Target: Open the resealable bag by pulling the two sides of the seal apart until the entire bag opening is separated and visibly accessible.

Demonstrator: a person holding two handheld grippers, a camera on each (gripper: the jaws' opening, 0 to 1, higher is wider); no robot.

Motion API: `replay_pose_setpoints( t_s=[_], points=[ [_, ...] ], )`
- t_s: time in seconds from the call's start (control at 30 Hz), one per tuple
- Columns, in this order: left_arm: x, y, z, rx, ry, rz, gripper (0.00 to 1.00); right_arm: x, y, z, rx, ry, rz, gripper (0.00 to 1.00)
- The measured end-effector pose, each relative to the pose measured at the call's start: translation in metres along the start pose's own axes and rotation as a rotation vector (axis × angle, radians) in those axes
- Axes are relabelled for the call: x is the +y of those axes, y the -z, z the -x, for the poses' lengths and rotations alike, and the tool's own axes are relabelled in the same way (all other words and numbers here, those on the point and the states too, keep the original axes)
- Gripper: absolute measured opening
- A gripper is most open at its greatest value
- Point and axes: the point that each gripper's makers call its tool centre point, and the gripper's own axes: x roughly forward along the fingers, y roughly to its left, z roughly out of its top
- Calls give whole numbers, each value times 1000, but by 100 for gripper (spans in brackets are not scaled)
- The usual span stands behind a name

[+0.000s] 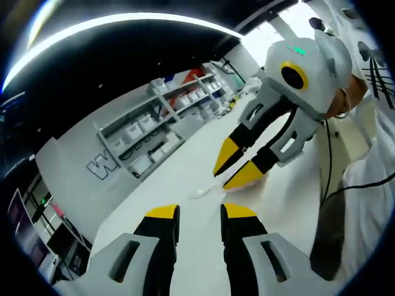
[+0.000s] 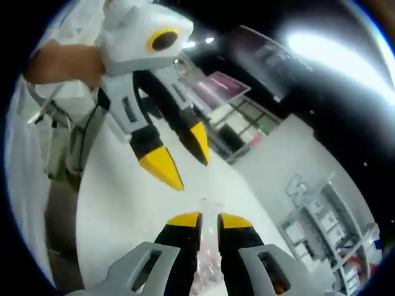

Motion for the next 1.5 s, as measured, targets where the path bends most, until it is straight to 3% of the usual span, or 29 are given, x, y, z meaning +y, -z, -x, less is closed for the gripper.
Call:
replay_pose_setpoints(
  t_s=[0.33,0.63,0.77,0.87,0.97,1.03,1.13,1.3,1.4,1.5],
  points=[
    [15,10,13,30,-57,-4,25,17,4,-6,63,-40,-4,11],
    [16,10,14,29,-64,-1,25,32,0,-19,106,-59,23,11],
    [20,11,16,27,-74,1,25,28,3,-24,139,-28,72,11],
    [19,10,17,23,-71,2,26,25,12,-28,183,-26,63,11],
    [19,9,17,17,-68,1,26,23,19,-31,207,-26,46,9],
    [19,8,17,11,-67,1,26,20,22,-30,217,-20,40,0],
    [18,7,17,2,-58,-8,26,14,17,-25,182,-8,4,0],
    [7,3,11,-8,-7,-85,26,4,-4,-7,8,-38,-167,0],
    [4,1,4,-7,3,-140,26,-3,-4,4,-44,-47,-251,0],
    [2,-1,-2,-9,8,-172,25,-10,-1,13,-57,-39,-259,0]
  ],
)
